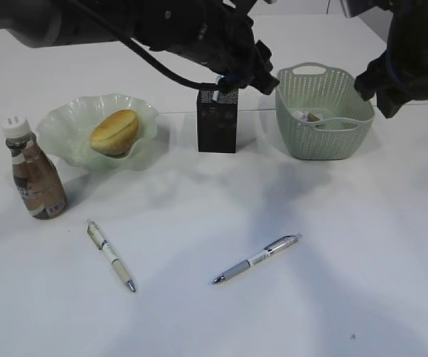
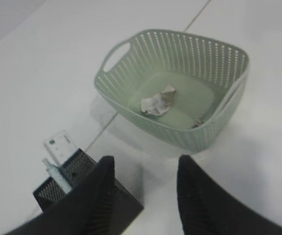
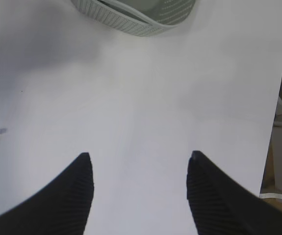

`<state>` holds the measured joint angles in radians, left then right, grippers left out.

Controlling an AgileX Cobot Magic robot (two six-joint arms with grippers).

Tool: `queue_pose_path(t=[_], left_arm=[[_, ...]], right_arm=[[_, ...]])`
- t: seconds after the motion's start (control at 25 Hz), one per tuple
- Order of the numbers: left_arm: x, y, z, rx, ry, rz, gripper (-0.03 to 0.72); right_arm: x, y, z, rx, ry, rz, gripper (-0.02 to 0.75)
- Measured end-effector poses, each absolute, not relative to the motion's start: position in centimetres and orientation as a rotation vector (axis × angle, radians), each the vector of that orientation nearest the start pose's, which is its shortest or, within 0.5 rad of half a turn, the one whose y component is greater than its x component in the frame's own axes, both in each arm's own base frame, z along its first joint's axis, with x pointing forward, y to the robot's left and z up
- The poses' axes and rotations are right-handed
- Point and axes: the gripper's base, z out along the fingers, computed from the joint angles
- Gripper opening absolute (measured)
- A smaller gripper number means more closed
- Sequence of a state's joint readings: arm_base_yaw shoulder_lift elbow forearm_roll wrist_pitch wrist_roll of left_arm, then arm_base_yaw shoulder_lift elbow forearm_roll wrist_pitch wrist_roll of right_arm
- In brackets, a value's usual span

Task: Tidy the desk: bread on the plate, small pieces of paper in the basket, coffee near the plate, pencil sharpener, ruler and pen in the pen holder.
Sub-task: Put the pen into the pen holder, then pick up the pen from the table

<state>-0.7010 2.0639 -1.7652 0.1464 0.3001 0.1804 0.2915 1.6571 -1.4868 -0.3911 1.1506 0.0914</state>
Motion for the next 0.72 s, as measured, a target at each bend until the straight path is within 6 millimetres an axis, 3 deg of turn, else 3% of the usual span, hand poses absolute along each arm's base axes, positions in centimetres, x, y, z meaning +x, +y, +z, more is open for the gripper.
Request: queue_pose_path(t=[0.24, 0.52, 0.72], left_arm=[[37.0, -31.4, 26.8, 0.971, 2.056, -0.195, 0.297], [36.5, -30.9, 26.1, 0.992, 2.168, -0.164, 0.297], [35.8, -31.0, 25.7, 1.013, 2.230, -0.164, 0.297]], right_arm=[[33.8, 6.8, 32.2, -0.399, 2.697, -0.437, 0.478], [33.4, 6.5, 33.0, -0.379, 2.673, -0.447, 0.478], [33.1, 4.4, 34.0, -0.265, 2.659, -0.457, 0.478]])
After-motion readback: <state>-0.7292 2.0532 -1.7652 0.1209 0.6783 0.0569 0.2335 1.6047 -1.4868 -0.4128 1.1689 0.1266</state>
